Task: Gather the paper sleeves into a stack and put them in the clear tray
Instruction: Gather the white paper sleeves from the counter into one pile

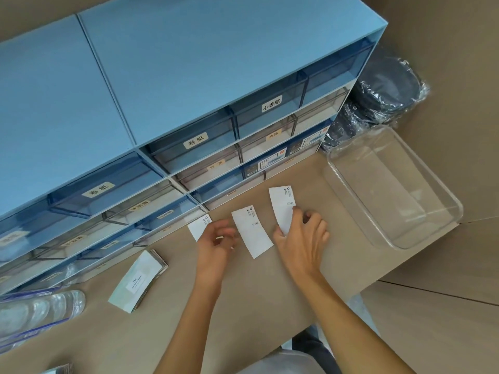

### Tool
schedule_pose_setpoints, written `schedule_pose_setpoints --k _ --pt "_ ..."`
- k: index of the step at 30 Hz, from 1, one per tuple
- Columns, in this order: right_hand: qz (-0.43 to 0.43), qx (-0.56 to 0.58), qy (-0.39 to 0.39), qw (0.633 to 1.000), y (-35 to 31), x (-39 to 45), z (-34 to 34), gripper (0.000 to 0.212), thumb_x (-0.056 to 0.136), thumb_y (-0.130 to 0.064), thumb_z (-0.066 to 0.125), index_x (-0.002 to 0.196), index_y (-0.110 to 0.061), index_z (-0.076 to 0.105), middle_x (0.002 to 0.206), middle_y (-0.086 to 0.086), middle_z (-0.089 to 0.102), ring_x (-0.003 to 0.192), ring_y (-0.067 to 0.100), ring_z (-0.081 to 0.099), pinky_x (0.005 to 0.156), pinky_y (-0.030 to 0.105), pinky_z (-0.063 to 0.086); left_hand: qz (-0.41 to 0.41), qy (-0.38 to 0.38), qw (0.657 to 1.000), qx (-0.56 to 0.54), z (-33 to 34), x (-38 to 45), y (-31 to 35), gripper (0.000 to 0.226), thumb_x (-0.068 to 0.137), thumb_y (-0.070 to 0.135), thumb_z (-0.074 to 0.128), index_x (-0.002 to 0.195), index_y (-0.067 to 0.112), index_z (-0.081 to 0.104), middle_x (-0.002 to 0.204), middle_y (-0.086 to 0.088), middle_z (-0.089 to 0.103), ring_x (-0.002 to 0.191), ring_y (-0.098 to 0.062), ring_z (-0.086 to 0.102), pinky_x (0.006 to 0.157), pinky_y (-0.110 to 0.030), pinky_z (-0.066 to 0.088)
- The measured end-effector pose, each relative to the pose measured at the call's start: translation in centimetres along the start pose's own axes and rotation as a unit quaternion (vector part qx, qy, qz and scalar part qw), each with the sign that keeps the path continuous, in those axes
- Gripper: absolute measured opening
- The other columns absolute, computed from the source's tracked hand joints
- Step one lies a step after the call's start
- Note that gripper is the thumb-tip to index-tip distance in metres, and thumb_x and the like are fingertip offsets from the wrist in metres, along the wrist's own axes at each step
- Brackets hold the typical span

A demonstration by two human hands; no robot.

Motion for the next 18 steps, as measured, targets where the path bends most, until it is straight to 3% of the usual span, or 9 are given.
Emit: schedule_pose_setpoints --k 4,6,8,10,12,14,18 --pt "-0.021 -0.007 -0.013 1.000 -0.8 1.4 0.4 0.045 0.069 -0.034 0.075 0.105 -0.012 0.060 0.100 0.017 0.056 0.085 0.034 0.049 0.069 0.041 0.038 -0.009 0.012 1.000 -0.004 -1.1 -0.3 -0.5 0.028 0.092 -0.004 0.052 0.109 0.015 0.062 0.092 -0.006 0.069 0.084 -0.022 0.067 0.065 -0.021 0.053" --pt "-0.027 -0.004 -0.026 0.999 -0.8 1.7 0.6 0.042 0.069 -0.028 0.076 0.103 -0.009 0.060 0.097 0.018 0.056 0.083 0.035 0.050 0.069 0.042 0.041 0.005 0.021 0.999 0.027 -1.5 -0.3 -0.9 0.028 0.092 -0.003 0.053 0.109 0.017 0.062 0.093 -0.005 0.068 0.086 -0.025 0.066 0.070 -0.028 0.053" --pt "-0.037 0.002 -0.028 0.999 -0.6 1.6 0.9 0.040 0.069 -0.024 0.076 0.102 -0.006 0.061 0.094 0.020 0.056 0.081 0.036 0.050 0.069 0.044 0.043 0.056 0.054 0.989 0.127 -2.2 -1.1 -1.6 0.028 0.091 -0.001 0.055 0.111 0.017 0.061 0.099 -0.003 0.064 0.091 -0.025 0.062 0.076 -0.033 0.050" --pt "-0.046 0.003 -0.023 0.999 -0.3 1.4 1.0 0.040 0.070 -0.022 0.076 0.102 -0.005 0.061 0.094 0.020 0.056 0.081 0.037 0.049 0.070 0.044 0.043 0.142 0.113 0.949 0.257 -3.4 -3.0 -2.9 0.031 0.088 0.000 0.060 0.117 0.011 0.060 0.115 -0.008 0.058 0.100 -0.021 0.057 0.086 -0.037 0.049" --pt "-0.049 0.005 -0.020 0.999 -0.2 1.1 1.1 0.040 0.071 -0.021 0.077 0.104 -0.005 0.062 0.094 0.021 0.055 0.081 0.037 0.049 0.070 0.044 0.044 0.198 0.136 0.893 0.380 -4.6 -5.0 -5.5 0.036 0.088 0.011 0.062 0.123 0.007 0.056 0.133 -0.017 0.050 0.121 -0.030 0.049 0.098 -0.046 0.043" --pt "-0.051 0.009 -0.018 0.999 -0.1 1.0 1.1 0.042 0.070 -0.020 0.078 0.107 -0.005 0.062 0.095 0.021 0.055 0.082 0.037 0.049 0.070 0.044 0.044 0.176 0.117 0.865 0.455 -5.4 -6.6 -8.6 0.051 0.088 0.031 0.054 0.134 0.010 0.051 0.146 -0.021 0.041 0.136 -0.040 0.037 0.104 -0.053 0.036" --pt "-0.067 0.016 -0.006 0.998 0.0 1.0 1.0 0.046 0.068 -0.020 0.079 0.108 -0.003 0.062 0.090 0.022 0.054 0.079 0.037 0.050 0.068 0.044 0.043 0.127 0.063 0.847 0.513 -6.3 -8.6 -12.4 0.068 0.087 0.053 0.042 0.145 0.018 0.046 0.157 -0.018 0.032 0.145 -0.038 0.030 0.112 -0.053 0.025"
Point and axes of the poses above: each hand's wrist, its own x-axis towards the middle knuckle, its own z-axis out of the palm, y = z × x, the point moved 2 cm from there along x, towards the middle knuckle
